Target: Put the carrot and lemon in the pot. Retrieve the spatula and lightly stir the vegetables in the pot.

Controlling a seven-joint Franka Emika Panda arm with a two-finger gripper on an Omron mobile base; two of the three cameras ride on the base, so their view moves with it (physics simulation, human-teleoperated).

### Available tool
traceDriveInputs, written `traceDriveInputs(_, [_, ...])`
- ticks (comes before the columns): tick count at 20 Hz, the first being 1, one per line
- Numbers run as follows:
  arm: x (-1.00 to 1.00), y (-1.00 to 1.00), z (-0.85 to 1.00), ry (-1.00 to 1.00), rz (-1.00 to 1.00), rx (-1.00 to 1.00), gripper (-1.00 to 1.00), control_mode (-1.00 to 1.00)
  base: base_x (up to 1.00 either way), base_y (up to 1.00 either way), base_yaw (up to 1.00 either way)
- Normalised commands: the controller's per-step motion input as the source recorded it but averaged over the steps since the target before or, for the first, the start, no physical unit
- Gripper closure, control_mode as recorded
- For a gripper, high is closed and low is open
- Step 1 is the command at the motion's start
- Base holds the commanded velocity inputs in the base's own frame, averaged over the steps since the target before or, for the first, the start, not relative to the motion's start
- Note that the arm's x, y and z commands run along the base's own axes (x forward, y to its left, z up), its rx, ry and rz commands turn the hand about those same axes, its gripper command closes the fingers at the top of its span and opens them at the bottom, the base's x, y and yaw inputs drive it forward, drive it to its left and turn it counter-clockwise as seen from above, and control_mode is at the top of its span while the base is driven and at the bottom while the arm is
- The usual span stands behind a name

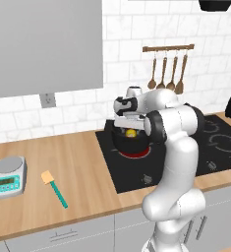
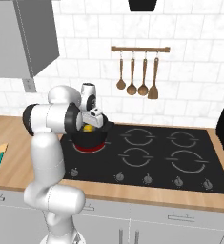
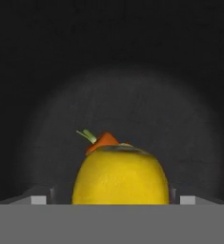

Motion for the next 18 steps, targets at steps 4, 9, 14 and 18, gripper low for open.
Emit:
traceDriveInputs(4, [0.00,0.00,0.03,-0.07,0.00,0.00,-1.00,-1.00,0.00,0.00,0.00])
traceDriveInputs(9, [0.00,0.00,0.30,-0.06,0.00,0.01,-1.00,-1.00,0.00,0.00,0.00])
traceDriveInputs(14, [-0.13,0.00,0.62,-0.06,0.00,0.01,-1.00,-1.00,0.00,0.00,0.00])
traceDriveInputs(18, [-0.92,0.00,0.91,-0.02,0.00,0.00,-1.00,-1.00,0.00,0.00,0.00])
